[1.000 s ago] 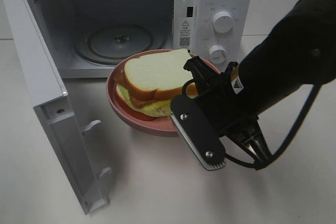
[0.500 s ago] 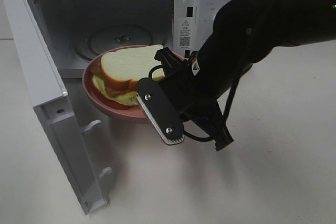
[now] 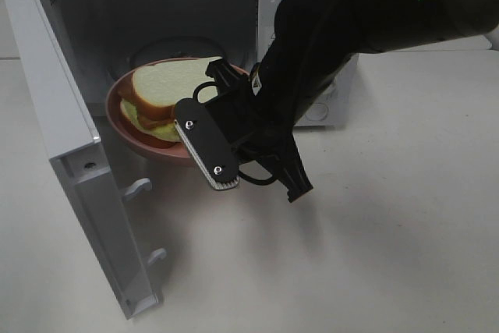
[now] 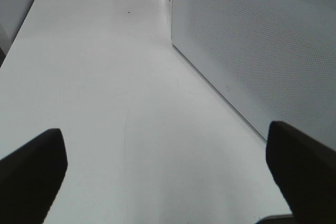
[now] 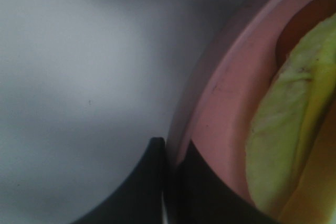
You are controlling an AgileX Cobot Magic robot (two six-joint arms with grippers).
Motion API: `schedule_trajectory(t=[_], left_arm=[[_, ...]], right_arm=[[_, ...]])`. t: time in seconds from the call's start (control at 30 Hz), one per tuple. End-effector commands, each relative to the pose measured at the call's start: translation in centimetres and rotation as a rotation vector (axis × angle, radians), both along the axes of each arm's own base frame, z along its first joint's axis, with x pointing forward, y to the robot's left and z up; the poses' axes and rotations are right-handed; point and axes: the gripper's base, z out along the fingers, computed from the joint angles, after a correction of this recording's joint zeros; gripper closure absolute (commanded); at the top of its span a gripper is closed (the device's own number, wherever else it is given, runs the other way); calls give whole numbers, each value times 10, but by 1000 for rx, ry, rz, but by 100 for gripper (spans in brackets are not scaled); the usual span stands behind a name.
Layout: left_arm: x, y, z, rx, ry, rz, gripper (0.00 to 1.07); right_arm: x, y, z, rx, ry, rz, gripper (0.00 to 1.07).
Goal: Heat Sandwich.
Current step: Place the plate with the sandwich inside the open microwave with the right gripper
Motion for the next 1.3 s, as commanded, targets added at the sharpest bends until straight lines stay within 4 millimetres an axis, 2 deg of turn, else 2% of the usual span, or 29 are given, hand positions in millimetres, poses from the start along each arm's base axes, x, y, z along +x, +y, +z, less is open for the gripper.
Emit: schedule_trajectory(t=[0.03,1.0,1.3], left_arm=[[-4,0,0,-2,-28,-2,9],[-4,0,0,-2,-28,-2,9],[-4,0,0,-2,-28,-2,9]], right_arm=[[7,6,4,11,-14,5,107],[55,47,6,-2,-2,-47,107],[73,59,6,0,-16,-137,107]])
